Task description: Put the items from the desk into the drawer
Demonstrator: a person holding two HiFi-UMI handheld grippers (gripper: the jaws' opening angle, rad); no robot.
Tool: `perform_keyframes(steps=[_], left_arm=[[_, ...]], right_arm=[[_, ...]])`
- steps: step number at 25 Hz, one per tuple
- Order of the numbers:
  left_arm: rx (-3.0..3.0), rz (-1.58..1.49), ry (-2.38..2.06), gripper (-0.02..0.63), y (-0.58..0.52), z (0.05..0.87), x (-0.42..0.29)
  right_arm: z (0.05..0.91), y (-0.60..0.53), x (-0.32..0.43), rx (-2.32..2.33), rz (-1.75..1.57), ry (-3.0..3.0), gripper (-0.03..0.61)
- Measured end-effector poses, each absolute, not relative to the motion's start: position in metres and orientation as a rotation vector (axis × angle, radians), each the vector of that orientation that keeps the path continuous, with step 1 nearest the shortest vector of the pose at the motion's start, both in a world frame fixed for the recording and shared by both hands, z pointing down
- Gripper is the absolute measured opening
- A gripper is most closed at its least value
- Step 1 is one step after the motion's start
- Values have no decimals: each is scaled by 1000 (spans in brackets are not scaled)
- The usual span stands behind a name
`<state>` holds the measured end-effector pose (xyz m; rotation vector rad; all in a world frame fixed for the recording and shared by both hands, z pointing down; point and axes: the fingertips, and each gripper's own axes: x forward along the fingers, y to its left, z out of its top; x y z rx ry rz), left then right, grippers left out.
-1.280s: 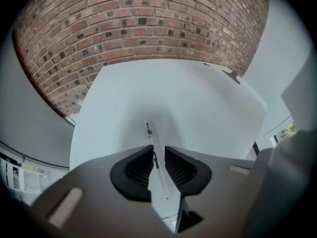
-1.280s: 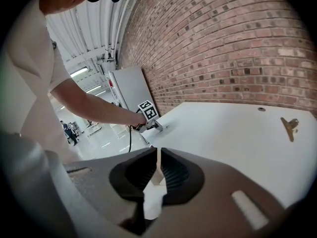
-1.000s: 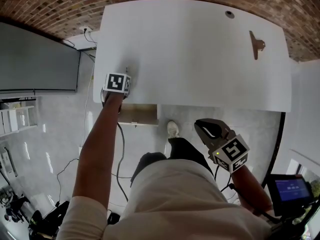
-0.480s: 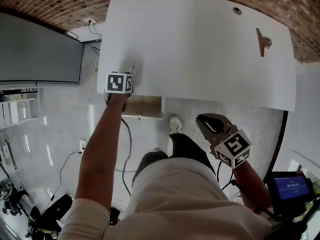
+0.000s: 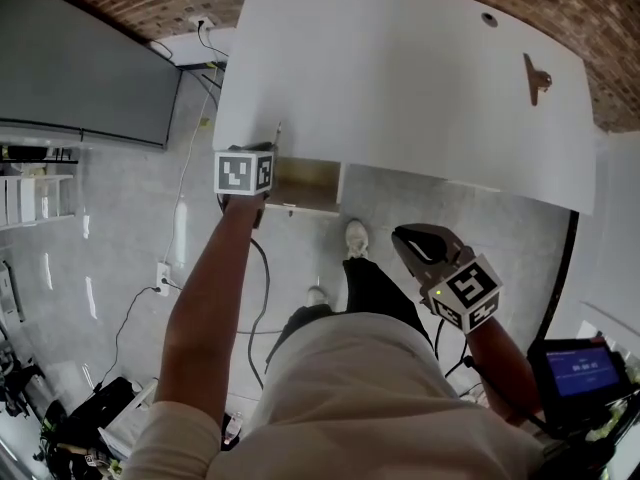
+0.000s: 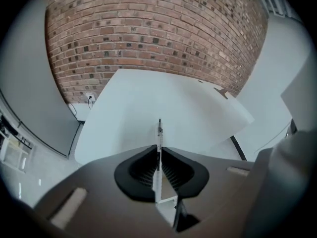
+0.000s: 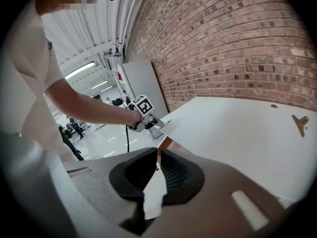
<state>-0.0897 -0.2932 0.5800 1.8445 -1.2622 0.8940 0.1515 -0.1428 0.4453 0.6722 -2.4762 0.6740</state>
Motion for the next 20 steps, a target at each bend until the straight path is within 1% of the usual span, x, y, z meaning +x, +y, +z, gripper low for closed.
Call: perform_keyframes(steps=[5,10,20], left_arm=[[1862,819,-1268,34,-249,578,-96],[1846,772,-1277,34,-194,599,-117],[1795,731,-1277,34,-167,634,-113]], right_arm=[[447,-107,135,641,639,-2470,25],[457,-66,111,612,600,-2461,25],[464,-44,112,553,614,-2421,25]])
